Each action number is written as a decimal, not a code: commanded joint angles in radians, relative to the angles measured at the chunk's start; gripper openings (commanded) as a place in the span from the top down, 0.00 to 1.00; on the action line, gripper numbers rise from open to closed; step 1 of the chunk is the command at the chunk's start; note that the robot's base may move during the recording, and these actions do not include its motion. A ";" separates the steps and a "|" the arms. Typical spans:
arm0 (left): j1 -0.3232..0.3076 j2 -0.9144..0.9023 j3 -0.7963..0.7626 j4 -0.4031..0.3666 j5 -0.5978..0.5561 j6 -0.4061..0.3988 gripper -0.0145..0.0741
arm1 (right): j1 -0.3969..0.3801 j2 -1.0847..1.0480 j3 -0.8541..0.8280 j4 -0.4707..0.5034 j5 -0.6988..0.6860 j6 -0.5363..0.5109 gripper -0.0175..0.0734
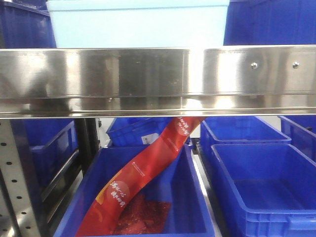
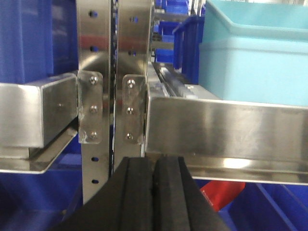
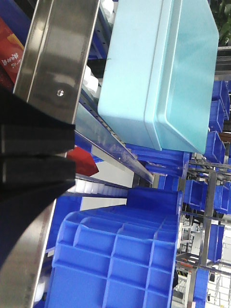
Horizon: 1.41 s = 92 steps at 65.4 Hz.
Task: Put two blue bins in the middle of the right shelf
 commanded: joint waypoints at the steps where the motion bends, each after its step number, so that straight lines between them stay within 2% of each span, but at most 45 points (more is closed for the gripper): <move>1: -0.002 -0.007 -0.003 -0.005 -0.005 0.004 0.96 | -0.002 -0.006 0.003 -0.009 -0.020 -0.002 0.99; 59: 0.000 -0.007 -0.003 -0.005 -0.005 0.004 0.96 | -0.002 -0.006 0.003 -0.009 -0.020 -0.002 0.99; 63: 0.000 -0.007 -0.003 -0.005 -0.005 0.004 0.96 | -0.002 -0.006 0.003 0.014 -0.028 -0.002 0.99; 67: 0.000 -0.007 -0.003 -0.005 -0.005 0.004 0.96 | -0.023 -0.006 0.003 0.062 -0.028 -0.034 0.99; 74: 0.000 -0.007 -0.003 -0.005 -0.005 0.004 0.96 | -0.093 -0.006 0.010 0.197 -0.031 -0.182 0.99; 83: 0.000 -0.007 -0.003 -0.005 -0.005 0.004 0.96 | -0.207 -0.028 0.083 0.202 -0.099 -0.187 0.99; 92: 0.000 -0.007 -0.003 -0.005 -0.005 0.004 0.96 | -0.269 -0.110 0.194 0.218 -0.158 -0.187 0.99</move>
